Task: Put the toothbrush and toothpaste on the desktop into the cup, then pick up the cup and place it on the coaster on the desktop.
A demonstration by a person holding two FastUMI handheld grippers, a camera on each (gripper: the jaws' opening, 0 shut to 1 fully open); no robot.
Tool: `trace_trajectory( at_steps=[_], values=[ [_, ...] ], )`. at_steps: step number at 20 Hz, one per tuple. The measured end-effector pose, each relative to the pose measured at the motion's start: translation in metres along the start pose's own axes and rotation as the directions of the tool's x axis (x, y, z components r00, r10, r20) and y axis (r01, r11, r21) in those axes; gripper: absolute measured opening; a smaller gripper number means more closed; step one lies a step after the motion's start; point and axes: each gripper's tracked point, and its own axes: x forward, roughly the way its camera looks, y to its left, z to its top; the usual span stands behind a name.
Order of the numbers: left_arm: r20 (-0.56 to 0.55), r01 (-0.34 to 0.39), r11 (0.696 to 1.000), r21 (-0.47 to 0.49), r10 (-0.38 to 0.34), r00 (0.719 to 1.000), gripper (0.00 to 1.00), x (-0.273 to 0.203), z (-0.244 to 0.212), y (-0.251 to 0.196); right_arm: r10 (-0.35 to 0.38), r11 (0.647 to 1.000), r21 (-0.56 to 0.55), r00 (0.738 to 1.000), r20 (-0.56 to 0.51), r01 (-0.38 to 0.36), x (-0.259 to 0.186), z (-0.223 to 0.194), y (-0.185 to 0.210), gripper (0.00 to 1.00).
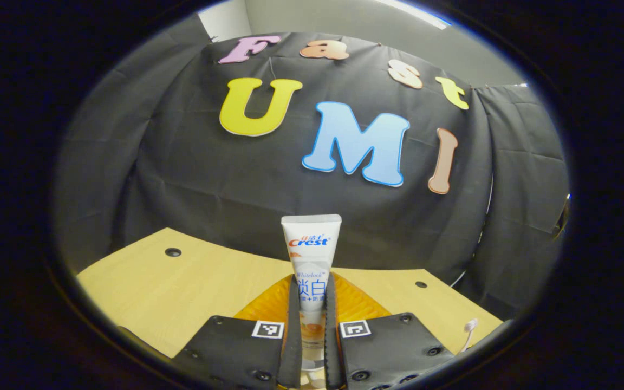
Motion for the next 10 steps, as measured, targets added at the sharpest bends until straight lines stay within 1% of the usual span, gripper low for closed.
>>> trace_trajectory(
  at_steps=[2,4,6,8,10],
  values=[
    [-0.040,0.020,1.000,0.016,-0.020,0.999,0.23,0.007,-0.020,-0.006,-0.002,1.000,0.010,1.000,-0.014,0.002,0.001,-0.006,-0.002,0.06],
    [-0.071,0.016,1.000,0.025,-0.014,0.997,0.22,0.013,-0.035,-0.005,-0.001,1.000,0.010,1.000,-0.029,0.001,0.004,-0.011,-0.002,0.06],
    [-0.102,-0.006,1.000,0.026,0.008,0.995,0.22,0.013,-0.049,0.005,0.002,1.000,0.011,0.999,-0.043,-0.001,0.008,-0.017,-0.003,0.06],
    [-0.130,-0.033,0.999,0.041,0.038,0.991,0.24,0.010,-0.062,0.017,0.002,1.000,0.009,0.998,-0.055,-0.001,0.011,-0.018,0.000,0.06],
    [-0.152,-0.037,0.999,0.036,0.042,0.987,0.24,0.009,-0.066,0.021,0.010,1.000,-0.007,0.999,-0.047,-0.010,0.011,-0.015,0.005,0.06]
  ],
)
